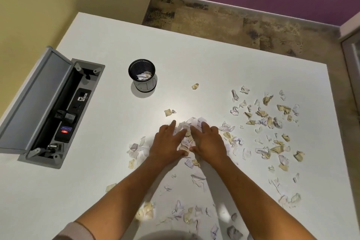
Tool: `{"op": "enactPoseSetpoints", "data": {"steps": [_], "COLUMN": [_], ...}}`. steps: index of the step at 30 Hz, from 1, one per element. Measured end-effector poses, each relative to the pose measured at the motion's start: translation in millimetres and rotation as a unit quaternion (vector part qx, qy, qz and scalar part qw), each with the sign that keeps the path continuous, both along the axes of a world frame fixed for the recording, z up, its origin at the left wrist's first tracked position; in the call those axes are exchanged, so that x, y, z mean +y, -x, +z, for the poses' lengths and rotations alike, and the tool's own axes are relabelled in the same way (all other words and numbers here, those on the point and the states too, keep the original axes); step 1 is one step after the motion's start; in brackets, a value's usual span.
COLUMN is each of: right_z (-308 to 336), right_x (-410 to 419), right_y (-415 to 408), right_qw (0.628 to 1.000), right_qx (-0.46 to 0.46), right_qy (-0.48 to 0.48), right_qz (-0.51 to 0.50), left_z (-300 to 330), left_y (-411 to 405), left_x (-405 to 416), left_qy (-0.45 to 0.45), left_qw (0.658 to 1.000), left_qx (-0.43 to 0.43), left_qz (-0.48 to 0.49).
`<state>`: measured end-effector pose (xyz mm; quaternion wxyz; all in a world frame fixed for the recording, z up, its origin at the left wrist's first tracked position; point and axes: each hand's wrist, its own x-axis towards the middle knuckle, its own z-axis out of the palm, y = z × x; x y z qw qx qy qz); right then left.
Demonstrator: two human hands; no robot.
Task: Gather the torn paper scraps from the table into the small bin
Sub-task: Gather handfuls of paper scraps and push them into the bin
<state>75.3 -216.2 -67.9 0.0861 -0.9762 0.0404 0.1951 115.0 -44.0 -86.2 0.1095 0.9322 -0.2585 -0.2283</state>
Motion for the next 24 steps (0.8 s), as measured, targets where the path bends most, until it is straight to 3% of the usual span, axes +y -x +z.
{"op": "enactPoseSetpoints", "data": {"steps": [4,10,13,16,21,24], "right_z": [1,-2,-4,0,9,8], "right_x": [10,9,7,2,-8,-16], "right_y": [10,20,21,22,28,29], "right_qw": [0.995,0.995,0.986,0.939,0.857,0.794], "right_qx": [-0.021,-0.054,-0.084,-0.116,-0.165,-0.163], "right_qy": [-0.065,-0.059,-0.112,-0.236,-0.321,-0.388], "right_qz": [-0.075,-0.055,-0.088,-0.22,-0.368,-0.439], "left_z": [4,8,9,10,19,27], "left_y": [8,13,12,8,2,-1], "left_x": [-6,-2,-1,1,3,8], "left_qy": [0.038,0.121,0.134,0.174,0.263,0.28], "left_qw": [0.998,0.99,0.987,0.977,0.924,0.909], "left_qx": [0.002,-0.023,-0.034,-0.023,0.056,0.068], "left_qz": [0.041,0.075,0.083,0.124,0.272,0.3]}}
